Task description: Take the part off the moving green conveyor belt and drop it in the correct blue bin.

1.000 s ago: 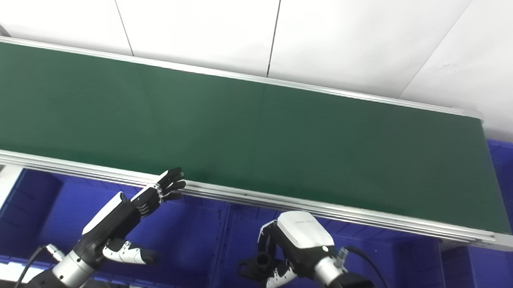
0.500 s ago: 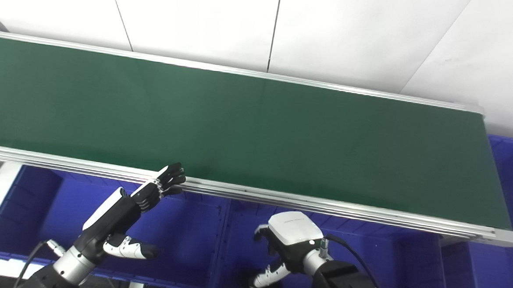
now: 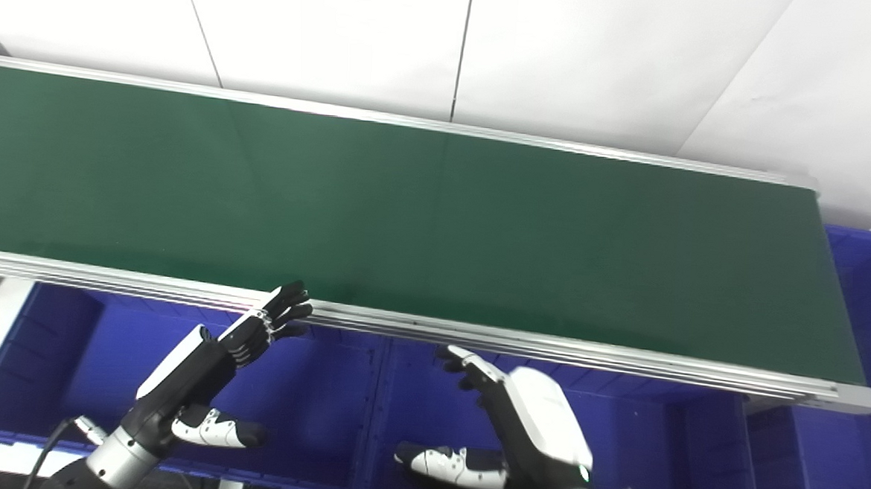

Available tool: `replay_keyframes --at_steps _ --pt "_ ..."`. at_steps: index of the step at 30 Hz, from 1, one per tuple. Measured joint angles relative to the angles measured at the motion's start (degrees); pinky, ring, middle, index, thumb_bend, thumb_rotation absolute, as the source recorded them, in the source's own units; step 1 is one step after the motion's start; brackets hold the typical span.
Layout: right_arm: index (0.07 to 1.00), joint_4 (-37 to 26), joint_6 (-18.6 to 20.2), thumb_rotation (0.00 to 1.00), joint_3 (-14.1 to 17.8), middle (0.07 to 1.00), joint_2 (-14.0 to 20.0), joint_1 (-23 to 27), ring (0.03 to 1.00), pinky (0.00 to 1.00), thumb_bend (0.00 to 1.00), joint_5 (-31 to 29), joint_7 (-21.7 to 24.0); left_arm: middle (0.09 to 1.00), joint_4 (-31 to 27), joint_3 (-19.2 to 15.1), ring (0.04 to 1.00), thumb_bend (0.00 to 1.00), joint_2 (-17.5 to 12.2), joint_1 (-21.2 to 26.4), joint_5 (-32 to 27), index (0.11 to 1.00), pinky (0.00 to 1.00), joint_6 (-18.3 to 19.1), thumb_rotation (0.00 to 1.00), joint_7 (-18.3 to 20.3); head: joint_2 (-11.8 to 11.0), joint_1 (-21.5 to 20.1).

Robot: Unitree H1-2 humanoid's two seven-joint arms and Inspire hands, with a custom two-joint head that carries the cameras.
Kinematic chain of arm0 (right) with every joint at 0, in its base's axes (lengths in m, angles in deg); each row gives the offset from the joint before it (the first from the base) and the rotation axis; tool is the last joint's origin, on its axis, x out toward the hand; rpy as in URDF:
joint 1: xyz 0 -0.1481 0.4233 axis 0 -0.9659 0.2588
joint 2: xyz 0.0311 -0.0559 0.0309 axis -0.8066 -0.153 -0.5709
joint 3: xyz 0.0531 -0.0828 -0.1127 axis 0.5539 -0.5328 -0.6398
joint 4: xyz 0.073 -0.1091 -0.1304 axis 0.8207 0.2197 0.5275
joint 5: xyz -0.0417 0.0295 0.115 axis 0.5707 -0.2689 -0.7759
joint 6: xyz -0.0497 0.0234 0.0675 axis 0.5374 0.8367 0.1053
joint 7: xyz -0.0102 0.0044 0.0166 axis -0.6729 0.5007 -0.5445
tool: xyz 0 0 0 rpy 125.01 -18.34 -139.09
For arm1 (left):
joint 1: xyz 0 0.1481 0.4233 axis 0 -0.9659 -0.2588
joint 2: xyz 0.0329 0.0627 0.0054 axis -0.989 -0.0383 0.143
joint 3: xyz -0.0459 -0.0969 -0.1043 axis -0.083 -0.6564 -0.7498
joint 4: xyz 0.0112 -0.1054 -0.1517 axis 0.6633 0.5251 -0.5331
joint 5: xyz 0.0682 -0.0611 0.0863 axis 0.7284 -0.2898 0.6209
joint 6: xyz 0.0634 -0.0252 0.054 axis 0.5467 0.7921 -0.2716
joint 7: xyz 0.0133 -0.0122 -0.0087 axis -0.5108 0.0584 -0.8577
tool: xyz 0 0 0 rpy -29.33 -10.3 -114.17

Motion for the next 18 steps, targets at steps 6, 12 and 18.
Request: replay_keyframes --at_steps 6,12,18 --pt "0.925 6.9 -8.7 0.62 -1.3 0.883 -0.4 -3.2 0.834 0.75 0.67 -8.2 -8.9 0.986 0.0 0.0 0.95 0.85 0.3 -0.4 0.0 0.981 0.89 0.0 0.57 -0.4 -0.9 2.5" --pt "0.947 10.7 -13.2 0.66 -1.5 0.907 -0.3 -2.4 0.861 0.77 0.67 -10.6 -12.6 0.982 0.8 0.2 0.944 0.84 1.6 -0.7 0.0 0.981 0.89 0.0 0.57 -1.0 -2.0 4.1" --pt "0.966 13.1 -13.8 0.64 -1.3 0.924 -0.1 -1.5 0.889 0.82 0.69 -11.0 -14.7 0.985 1.0 0.2 0.942 0.82 1.8 -0.8 1.1 0.987 0.88 0.0 0.6 -1.3 -3.7 6.1"
